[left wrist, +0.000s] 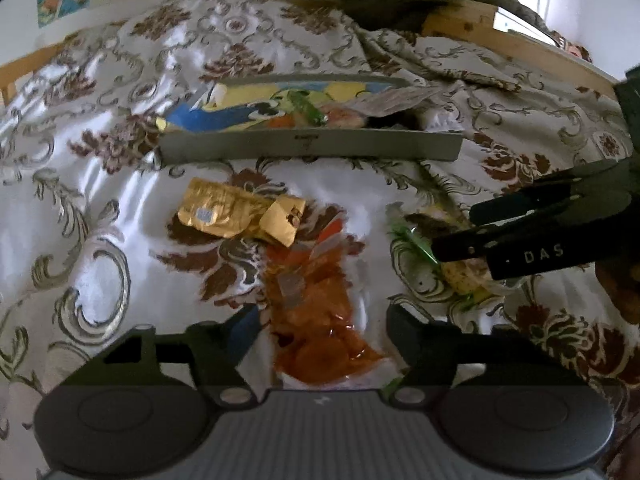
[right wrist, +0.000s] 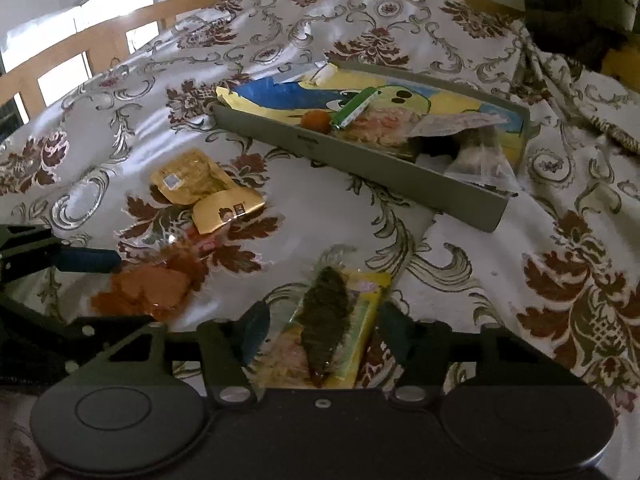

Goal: Organize snacks
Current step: 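Lower the left gripper onto the orange candy bag while the right gripper lowers onto the small yellow packet, then grasp the orange candy bag with the left gripper while the right gripper grasps the small yellow packet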

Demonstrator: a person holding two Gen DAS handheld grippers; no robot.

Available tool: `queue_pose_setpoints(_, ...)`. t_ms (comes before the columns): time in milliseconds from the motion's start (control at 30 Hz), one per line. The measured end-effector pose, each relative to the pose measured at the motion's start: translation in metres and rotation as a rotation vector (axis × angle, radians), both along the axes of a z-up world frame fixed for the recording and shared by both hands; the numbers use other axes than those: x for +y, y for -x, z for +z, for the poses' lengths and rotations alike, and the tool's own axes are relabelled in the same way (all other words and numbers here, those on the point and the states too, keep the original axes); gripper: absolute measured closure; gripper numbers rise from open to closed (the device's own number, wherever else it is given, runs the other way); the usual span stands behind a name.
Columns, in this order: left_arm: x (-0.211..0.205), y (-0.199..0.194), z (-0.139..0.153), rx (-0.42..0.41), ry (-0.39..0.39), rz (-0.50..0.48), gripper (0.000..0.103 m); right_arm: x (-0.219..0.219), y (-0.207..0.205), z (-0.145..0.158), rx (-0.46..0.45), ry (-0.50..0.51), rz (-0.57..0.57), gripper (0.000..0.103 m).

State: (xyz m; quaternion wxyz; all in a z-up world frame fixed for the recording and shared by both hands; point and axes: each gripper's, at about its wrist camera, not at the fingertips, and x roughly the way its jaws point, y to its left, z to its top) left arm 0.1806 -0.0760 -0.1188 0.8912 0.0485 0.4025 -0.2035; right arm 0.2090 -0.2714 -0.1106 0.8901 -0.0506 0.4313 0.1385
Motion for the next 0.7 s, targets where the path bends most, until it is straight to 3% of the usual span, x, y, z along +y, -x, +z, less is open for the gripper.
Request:
queue_pose_setpoints(67,0.001,-0.001,-0.001,0.013,0.01,0.001,0.039,0.002,0.0,-0.001,-0.004,0.004,0.01,0.044)
queue_pose_setpoints(600,-0.001,-0.016,-0.011,0.057,0.018,0.031,0.041,0.012,-0.005,-0.011,-0.008,0.073,0.029,0.053)
queue_pose_setpoints(700,0.001,-0.017,-0.01,0.064,0.024,0.048,0.046,0.015,-0.003,-0.011,-0.01,0.087,0.033,0.057)
